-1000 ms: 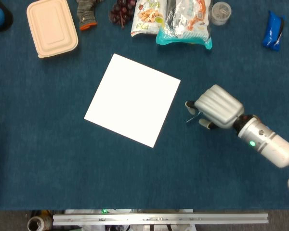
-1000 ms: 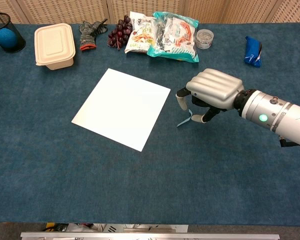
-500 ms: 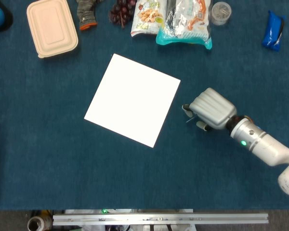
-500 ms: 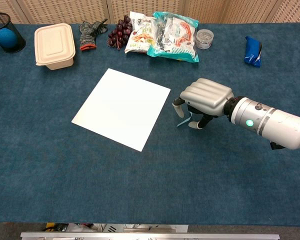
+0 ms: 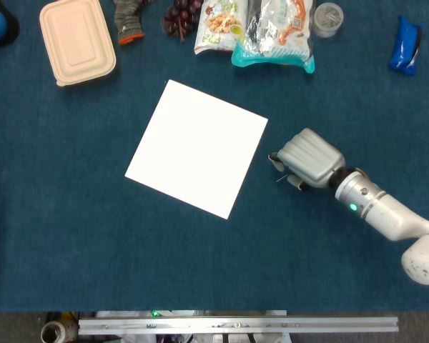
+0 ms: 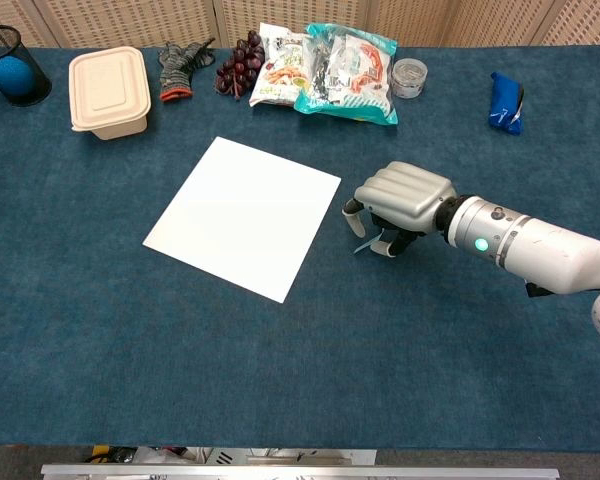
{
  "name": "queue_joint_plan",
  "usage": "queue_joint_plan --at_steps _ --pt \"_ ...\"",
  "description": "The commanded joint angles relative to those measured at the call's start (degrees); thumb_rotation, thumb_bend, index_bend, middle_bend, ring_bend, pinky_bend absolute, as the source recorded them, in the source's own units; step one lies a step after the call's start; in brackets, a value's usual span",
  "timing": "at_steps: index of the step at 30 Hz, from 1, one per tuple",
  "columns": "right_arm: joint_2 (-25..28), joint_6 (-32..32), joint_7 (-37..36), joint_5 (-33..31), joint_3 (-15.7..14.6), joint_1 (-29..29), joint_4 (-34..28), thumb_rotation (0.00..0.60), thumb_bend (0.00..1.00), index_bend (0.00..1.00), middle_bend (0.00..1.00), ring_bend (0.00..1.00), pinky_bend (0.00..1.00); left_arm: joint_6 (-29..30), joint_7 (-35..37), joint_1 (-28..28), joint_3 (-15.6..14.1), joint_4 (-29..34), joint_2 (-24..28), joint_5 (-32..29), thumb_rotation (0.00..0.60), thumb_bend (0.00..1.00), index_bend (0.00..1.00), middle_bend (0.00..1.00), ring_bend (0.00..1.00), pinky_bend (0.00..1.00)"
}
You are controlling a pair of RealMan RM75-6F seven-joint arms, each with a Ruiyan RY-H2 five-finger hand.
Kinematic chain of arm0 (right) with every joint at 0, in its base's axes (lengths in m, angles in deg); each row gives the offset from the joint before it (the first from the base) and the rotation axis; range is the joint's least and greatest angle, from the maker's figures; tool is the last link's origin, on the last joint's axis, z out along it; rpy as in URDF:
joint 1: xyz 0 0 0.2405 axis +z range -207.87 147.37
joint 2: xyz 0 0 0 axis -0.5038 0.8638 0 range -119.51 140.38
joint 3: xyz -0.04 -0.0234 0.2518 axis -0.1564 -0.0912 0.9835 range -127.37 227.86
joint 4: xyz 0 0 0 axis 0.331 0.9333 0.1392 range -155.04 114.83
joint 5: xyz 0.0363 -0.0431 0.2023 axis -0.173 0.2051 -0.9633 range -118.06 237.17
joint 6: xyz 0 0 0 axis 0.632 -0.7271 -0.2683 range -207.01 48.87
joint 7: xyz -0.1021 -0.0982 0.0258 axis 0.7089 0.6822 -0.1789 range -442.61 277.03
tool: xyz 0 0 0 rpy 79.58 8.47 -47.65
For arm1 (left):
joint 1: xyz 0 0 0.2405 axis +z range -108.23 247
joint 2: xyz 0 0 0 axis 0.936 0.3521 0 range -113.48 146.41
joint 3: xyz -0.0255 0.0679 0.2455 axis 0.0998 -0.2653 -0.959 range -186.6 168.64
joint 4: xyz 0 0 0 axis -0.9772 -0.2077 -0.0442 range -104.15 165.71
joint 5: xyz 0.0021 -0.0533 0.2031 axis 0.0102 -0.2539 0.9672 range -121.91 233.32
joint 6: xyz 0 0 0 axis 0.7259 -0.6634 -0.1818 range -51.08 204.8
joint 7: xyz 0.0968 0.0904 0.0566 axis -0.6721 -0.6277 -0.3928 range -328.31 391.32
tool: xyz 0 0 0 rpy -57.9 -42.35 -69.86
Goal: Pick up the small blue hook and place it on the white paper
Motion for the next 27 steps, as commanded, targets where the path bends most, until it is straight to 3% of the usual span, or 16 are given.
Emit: queue_joint_plan --at_steps 1,12,27 --pt "-0.28 -0.02 -0.10 -0.20 -0.13 0.15 0.34 0.600 0.31 0.53 1.00 1.00 1.00 0.03 0.08 0.05 0.01 -0.05 0.00 -0.02 0.600 0.36 0.29 0.29 0.29 0.22" --pt "-0.96 -0.10 0.40 -1.19 -0.96 0.58 0.92 0.600 0.32 0.53 1.00 1.00 1.00 0.13 0.48 0.27 0.00 -0.43 -0.07 0.02 0.600 0.36 0.29 0.29 0.29 0.22" --pt "-1.07 -1.73 0.68 -2.58 -0.38 0.82 -0.07 0.600 0.34 0.62 1.00 1.00 1.00 0.21 1.65 0.63 -0.11 -1.42 -0.21 0.10 0.600 0.36 0.29 0.28 0.29 0.22"
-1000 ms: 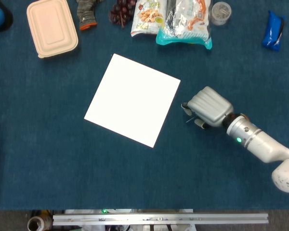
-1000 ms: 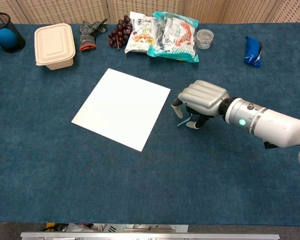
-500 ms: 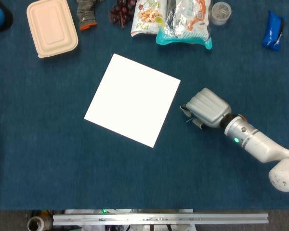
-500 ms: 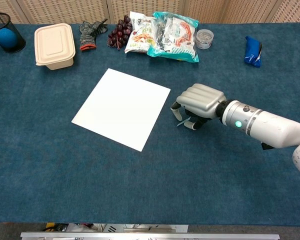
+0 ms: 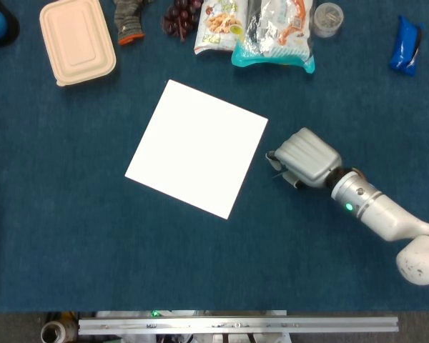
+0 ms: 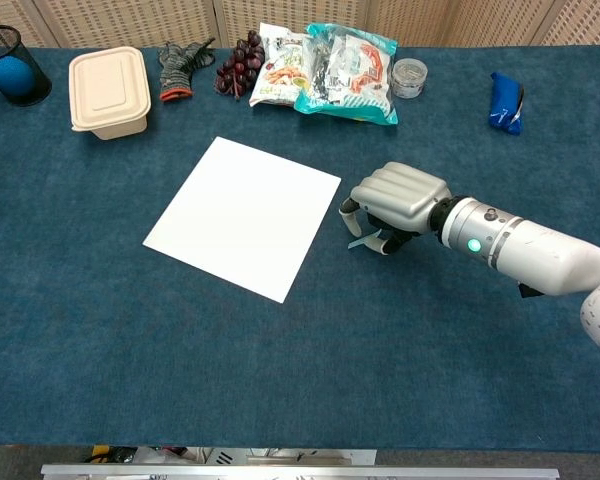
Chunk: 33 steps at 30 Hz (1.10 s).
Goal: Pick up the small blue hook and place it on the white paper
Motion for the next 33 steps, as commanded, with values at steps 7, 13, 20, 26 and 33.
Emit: queue_joint_plan --at_steps 7,13,20,26,33 --pt "0.71 -0.58 -0.47 -0.76 0.70 0.37 -1.17 0.600 0.36 0.66 1.00 1.00 1.00 0.02 0.17 0.17 -0.10 -0.07 0.18 0.08 0.600 0.36 0.29 0.28 0.29 0.22" --pt "1.28 -1.15 -0.79 -0.55 0.59 0.45 -1.69 0.600 0.36 0.66 1.00 1.00 1.00 -0.02 0.32 0.27 -0.01 -0.12 0.13 -0.14 0.600 0.36 0.29 0.28 0.29 0.21" --pt "-0.19 -3.13 -5.86 0.05 3.40 1.26 -2.84 0.600 0.36 0.66 1.00 1.00 1.00 -0.43 -0.19 0.01 -0.01 0.44 0.30 -0.02 0.600 0.36 0.29 0.28 0.29 0.21" --pt "-3.37 -1.29 -10.33 -2.34 7.45 4.08 -2.44 0.600 0.36 0.66 1.00 1.00 1.00 -0.02 -0.50 0.20 -0.05 1.03 0.60 0.19 0.600 0.36 0.29 0.28 0.29 0.21" --pt "-7.19 4.91 -13.08 -9.83 11.29 8.23 -0.16 0.600 0.36 0.66 1.00 1.00 1.00 0.22 -0.42 0.74 -0.29 1.20 0.74 -0.09 0.600 0.36 0.29 0.28 0.29 0.22"
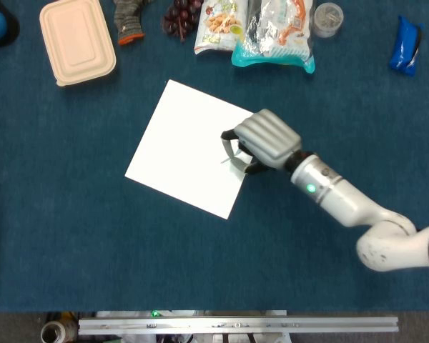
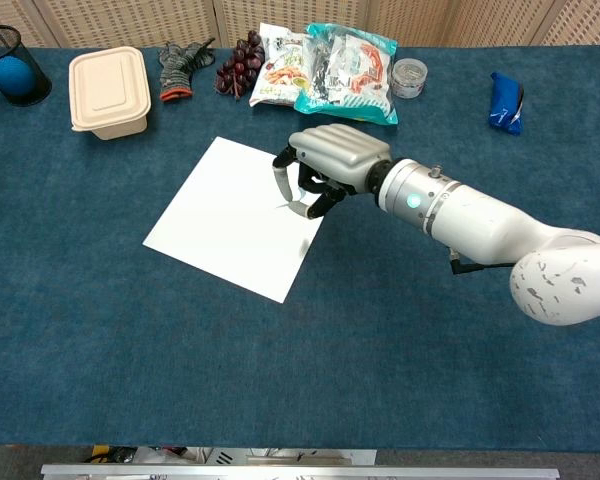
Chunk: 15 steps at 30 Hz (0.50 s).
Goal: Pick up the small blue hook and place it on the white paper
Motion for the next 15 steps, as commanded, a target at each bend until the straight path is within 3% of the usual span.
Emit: queue_joint_plan --at_steps 1,8,15 --pt "-2.29 3.22 -0.88 -4.16 1.82 2.41 1.87 0.600 0.36 0.66 1.00 1.00 1.00 0.09 0.10 0.14 -0.06 -0.04 0.01 -0.04 0.600 0.36 0.29 0.28 0.29 0.22" --pt "-5.87 4.72 0.60 -9.67 2.61 4.84 5.29 0.600 0.36 0.66 1.00 1.00 1.00 0.02 0.30 0.35 -0.15 -0.24 -0.10 -0.16 0.600 0.36 0.28 0.28 0.29 0.21" --pt "-8.98 1.49 5.96 -14.16 2.06 5.61 6.37 0.600 0.36 0.65 1.00 1.00 1.00 -0.25 0.44 0.31 -0.19 -0.18 -0.06 -0.12 0.600 0.36 0.28 0.28 0.29 0.21"
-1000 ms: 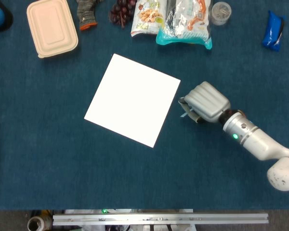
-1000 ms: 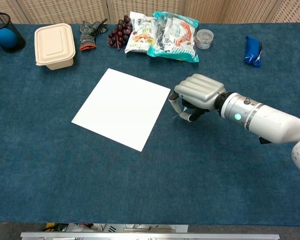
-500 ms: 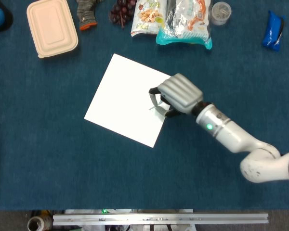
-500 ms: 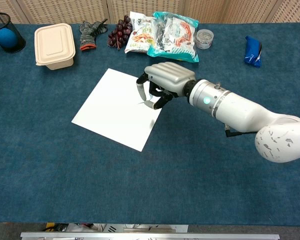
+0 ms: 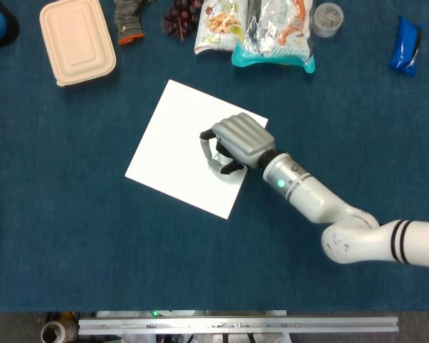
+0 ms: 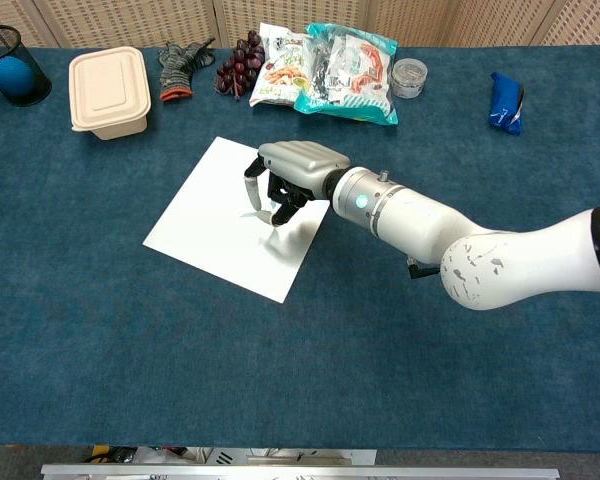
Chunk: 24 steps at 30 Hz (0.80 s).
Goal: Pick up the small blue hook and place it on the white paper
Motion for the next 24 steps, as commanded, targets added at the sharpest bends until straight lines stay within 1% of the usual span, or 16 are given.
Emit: queue_joint_plan --at_steps 1,4,9,12,18,21,24 --pt "-1.36 -1.85 3.33 -2.95 -0.49 0.36 -0.14 0.600 0.36 0.65 1.00 1.00 1.00 0.00 0.09 0.05 -0.01 -0.07 0.02 -0.03 0.600 0.36 0.28 0.28 0.29 0.21" --pt "-1.98 -2.87 4.75 -5.08 -0.56 0.26 -0.61 0.600 0.36 0.64 1.00 1.00 1.00 -0.16 0.27 0.13 -0.05 -0.16 0.06 -0.21 0.600 0.36 0.28 0.28 0.29 0.20" --pt "-3.02 -3.72 4.86 -7.73 -0.58 -0.32 -1.03 0.600 0.36 0.63 1.00 1.00 1.00 -0.14 0.43 0.16 -0.15 -0.35 0.02 0.06 0.600 0.36 0.28 0.27 0.29 0.20" --pt "-3.60 -3.36 3.99 -9.56 -0.32 -0.67 -1.05 0.600 0.36 0.63 1.00 1.00 1.00 -0.11 0.42 0.12 -0.17 -0.35 -0.01 0.26 0.600 0.36 0.28 0.27 0.29 0.20" --pt "-4.30 -2.40 2.14 -11.28 0.21 -0.95 -0.10 0.600 0.36 0.62 1.00 1.00 1.00 -0.13 0.45 0.18 -0.13 -0.40 -0.04 0.16 0.600 0.36 0.28 0.27 0.29 0.20" --pt "-4.33 -2.04 1.43 -11.44 0.33 -1.04 -0.11 0.600 0.35 0.59 1.00 1.00 1.00 -0.12 0.46 0.22 -0.13 -0.39 -0.01 0.13 0.600 0.36 0.28 0.27 0.29 0.19" --pt "-4.13 -1.68 1.11 -11.54 0.24 -1.04 -0.36 0.600 0.31 0.55 1.00 1.00 1.00 -0.13 0.45 0.25 -0.11 -0.40 0.01 0.08 0.600 0.36 0.28 0.27 0.29 0.19"
